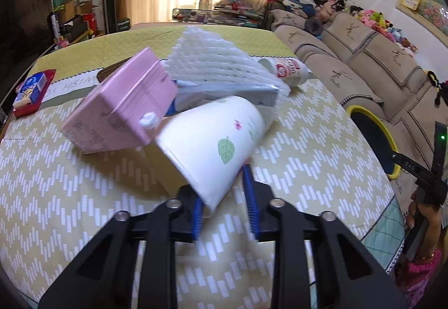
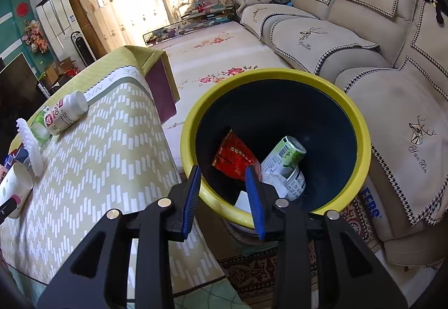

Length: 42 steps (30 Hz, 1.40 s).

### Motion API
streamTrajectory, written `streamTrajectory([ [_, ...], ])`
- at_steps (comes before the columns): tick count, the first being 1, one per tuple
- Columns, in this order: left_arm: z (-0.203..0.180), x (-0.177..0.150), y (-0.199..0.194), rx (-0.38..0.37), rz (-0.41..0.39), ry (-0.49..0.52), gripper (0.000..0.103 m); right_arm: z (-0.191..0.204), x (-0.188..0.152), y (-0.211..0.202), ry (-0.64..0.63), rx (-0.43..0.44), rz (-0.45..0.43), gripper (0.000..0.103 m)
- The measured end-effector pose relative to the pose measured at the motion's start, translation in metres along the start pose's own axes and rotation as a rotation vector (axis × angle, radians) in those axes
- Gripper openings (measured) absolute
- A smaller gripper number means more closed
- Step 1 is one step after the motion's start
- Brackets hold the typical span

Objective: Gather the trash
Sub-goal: 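Grasp the white paper cup rim with the left tool and lift it, then carry the paper cup over the bin and open the left tool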

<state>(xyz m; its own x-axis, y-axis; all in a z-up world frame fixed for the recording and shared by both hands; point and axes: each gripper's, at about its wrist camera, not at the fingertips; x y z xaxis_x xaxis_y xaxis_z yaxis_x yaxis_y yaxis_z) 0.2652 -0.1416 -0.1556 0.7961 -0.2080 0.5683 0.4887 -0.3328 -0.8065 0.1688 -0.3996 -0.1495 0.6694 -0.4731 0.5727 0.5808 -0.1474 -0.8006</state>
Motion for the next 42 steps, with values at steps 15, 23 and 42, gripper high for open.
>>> streamTrajectory([
  [15,-0.046,0.001,-0.015,-0.086,-0.020,0.104,0.005,-0.019,-0.001,-0.022,0.038,0.021,-0.044,0.042],
  [23,-0.095,0.011,-0.018,-0.149,-0.017,0.190,0.005,-0.042,-0.002,-0.029,0.081,0.031,-0.061,0.042],
  [42,-0.316,0.045,0.066,-0.360,0.156,0.539,0.006,-0.124,-0.011,-0.050,0.210,-0.059,-0.093,0.043],
])
Point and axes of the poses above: each gripper's, at about its wrist camera, not at the fingertips, and y roughly the way its jaws point, z to its left, x to its top, and after that the axes turned 4 degrees about z, right-handed
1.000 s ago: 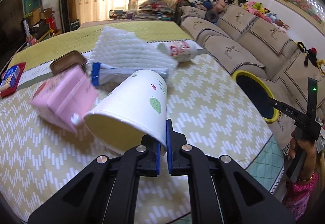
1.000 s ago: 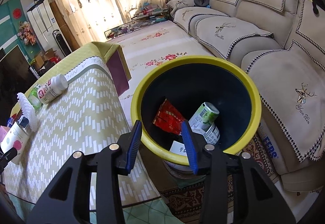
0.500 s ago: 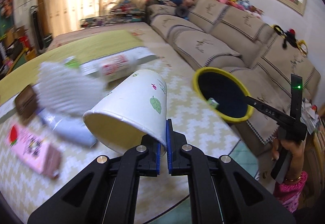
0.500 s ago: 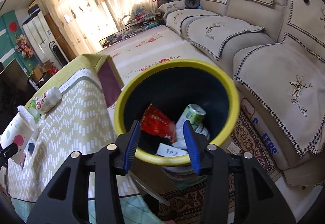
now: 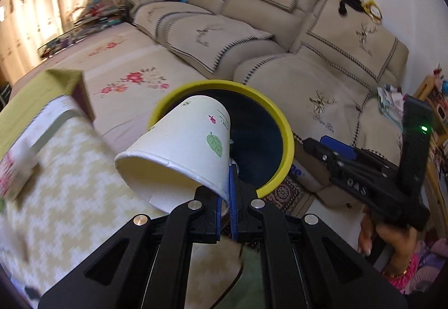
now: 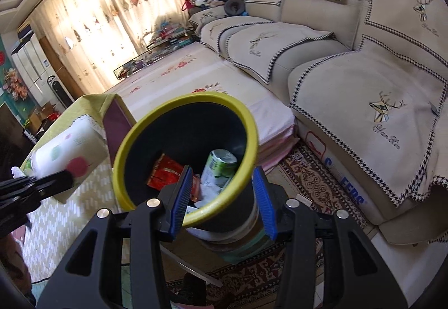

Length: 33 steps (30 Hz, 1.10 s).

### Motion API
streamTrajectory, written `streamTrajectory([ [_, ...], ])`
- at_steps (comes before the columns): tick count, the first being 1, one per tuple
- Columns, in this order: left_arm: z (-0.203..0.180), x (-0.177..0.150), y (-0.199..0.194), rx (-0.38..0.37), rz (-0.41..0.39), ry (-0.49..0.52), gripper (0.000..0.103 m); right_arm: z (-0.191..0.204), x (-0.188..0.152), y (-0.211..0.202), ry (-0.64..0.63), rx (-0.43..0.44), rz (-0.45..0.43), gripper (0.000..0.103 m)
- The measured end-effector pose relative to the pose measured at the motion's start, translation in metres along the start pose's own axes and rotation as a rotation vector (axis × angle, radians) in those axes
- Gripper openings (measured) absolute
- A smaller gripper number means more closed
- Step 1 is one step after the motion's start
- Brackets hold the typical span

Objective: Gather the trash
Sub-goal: 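Carry the paper cup over the bin and open the left tool, then move the right tool to the white supplement bottle and grasp it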

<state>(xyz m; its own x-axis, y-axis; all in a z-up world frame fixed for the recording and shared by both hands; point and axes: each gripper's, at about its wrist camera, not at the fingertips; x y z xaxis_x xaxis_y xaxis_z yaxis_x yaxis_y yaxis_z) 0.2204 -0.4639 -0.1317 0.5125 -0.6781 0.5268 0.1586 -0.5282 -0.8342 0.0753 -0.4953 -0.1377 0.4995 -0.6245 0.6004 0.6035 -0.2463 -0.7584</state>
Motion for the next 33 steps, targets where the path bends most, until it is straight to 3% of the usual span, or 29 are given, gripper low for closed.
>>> streamTrajectory([
  [6,-0.010,0.028,0.040,-0.017,0.058,0.000,0.007,-0.011,-0.002,0.002,0.022,-0.009,0.008,0.043],
  [11,-0.006,0.034,0.041,0.001,0.037,-0.014,0.040,-0.009,-0.004,0.003,0.023,-0.007,0.012,0.044],
  [15,0.001,0.026,0.019,0.012,0.000,-0.026,0.042,-0.002,-0.005,0.004,0.010,0.006,0.019,0.045],
  [24,0.046,-0.053,-0.084,0.050,-0.136,-0.142,0.072,0.037,-0.011,0.006,-0.063,0.052,0.039,0.048],
  [29,0.089,-0.108,-0.147,0.153,-0.224,-0.230,0.085,0.084,-0.015,0.008,-0.147,0.106,0.059,0.049],
  [33,0.127,-0.150,-0.194,0.286,-0.305,-0.300,0.089,0.127,-0.018,0.009,-0.225,0.151,0.075,0.050],
])
Point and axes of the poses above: each gripper's, at about its wrist camera, not at the fingertips, and y roughly the way its jaws point, z to its left, x to its top, and after that the axes turned 4 degrees about z, right-handed
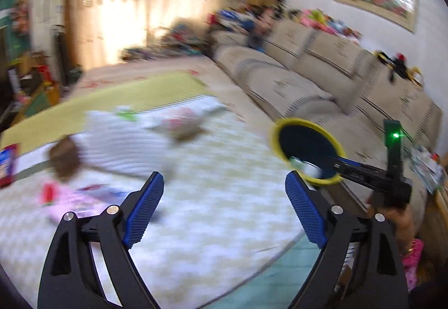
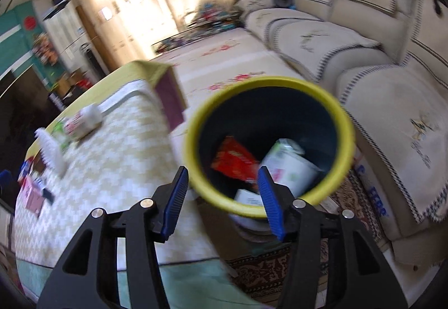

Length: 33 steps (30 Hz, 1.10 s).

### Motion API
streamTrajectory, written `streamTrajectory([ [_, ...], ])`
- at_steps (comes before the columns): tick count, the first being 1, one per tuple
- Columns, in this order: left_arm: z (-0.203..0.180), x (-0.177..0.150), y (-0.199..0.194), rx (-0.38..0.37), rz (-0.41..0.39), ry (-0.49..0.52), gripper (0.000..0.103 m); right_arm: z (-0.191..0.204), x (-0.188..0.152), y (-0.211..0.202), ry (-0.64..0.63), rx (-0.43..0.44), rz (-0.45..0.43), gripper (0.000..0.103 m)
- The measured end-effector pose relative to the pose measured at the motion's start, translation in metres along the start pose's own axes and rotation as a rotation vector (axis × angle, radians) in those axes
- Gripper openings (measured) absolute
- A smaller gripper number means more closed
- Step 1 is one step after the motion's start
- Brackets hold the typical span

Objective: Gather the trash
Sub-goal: 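Move the right tool to the white supplement bottle and grasp it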

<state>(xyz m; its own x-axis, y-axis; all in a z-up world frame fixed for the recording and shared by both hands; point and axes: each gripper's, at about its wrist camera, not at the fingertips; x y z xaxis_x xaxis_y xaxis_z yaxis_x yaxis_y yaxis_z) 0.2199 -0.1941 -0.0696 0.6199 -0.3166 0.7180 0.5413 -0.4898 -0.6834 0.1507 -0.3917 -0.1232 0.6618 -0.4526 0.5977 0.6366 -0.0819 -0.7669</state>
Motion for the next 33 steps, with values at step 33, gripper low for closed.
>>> streamTrajectory([
  [33,0.207,-0.038,0.000,0.131,-0.078,-0.320,0.090,0.248,0.086,0.128,-0.457,0.051,0.121,0.089],
])
Point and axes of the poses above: each gripper's, at about its wrist camera, not at the fingertips, and y roughly the way its jaws point, z to its left, x to its top, and after that the axes turned 4 degrees about z, right-handed
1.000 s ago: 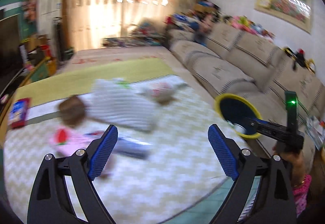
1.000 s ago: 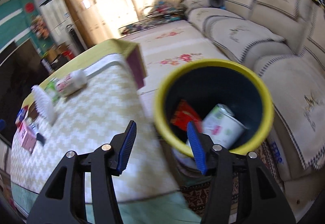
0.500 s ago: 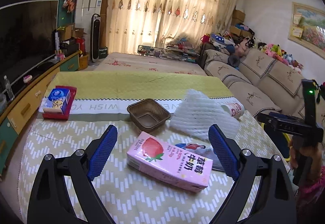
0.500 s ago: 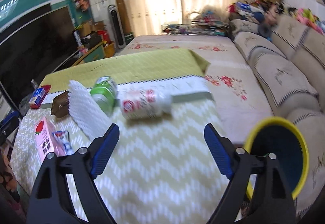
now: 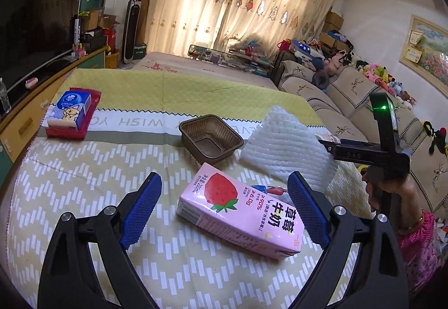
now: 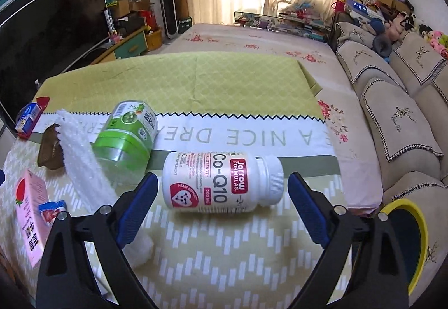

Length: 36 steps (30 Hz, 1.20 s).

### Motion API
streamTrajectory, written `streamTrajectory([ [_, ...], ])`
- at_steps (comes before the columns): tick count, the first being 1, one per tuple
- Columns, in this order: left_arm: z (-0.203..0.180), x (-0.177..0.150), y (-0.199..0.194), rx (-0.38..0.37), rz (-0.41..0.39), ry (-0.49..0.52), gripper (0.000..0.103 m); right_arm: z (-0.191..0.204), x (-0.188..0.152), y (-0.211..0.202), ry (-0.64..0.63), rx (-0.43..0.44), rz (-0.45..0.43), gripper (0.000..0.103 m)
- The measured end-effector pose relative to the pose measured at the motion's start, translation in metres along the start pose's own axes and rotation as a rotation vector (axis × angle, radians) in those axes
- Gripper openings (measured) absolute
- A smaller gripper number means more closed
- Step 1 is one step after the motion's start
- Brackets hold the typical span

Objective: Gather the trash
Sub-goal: 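Move the right tool to the white supplement bottle and grasp it, then carry the supplement bottle over the bin and open the right tool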

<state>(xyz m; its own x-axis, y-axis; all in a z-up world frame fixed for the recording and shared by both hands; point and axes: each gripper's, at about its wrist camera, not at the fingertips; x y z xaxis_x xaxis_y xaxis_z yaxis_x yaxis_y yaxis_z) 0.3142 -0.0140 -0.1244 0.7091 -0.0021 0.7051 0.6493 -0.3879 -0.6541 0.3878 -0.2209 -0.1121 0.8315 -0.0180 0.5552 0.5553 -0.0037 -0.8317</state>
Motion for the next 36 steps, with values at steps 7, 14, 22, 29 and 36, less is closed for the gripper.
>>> streamTrajectory([
  [7,-0.007,-0.004,0.005,0.014,0.005,0.028,0.090,-0.011,-0.001,0.003,0.053,0.032,0.013,0.080],
  [14,-0.011,-0.007,0.010,0.018,0.019,0.040,0.090,-0.021,-0.011,-0.028,0.082,0.039,-0.029,0.080],
  [22,-0.016,-0.009,0.012,0.003,0.022,0.053,0.090,-0.074,-0.057,-0.065,0.212,-0.061,-0.076,0.080],
  [29,-0.021,-0.011,0.013,-0.007,0.029,0.070,0.090,-0.159,-0.122,-0.070,0.442,-0.234,-0.033,0.080],
  [36,-0.026,-0.013,0.020,-0.001,0.051,0.090,0.090,-0.206,-0.156,-0.069,0.556,-0.325,-0.006,0.080],
])
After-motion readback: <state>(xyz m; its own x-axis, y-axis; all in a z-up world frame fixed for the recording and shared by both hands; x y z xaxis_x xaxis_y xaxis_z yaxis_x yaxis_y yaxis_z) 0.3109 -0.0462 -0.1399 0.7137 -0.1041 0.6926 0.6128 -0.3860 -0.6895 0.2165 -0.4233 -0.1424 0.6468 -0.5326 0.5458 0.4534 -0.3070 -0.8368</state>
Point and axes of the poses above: each gripper's, at about its wrist camera, not at the fingertips, and y roughly the way its jaws point, z to its left, x to its top, and after that the axes turned 4 degrees about z, right-handed
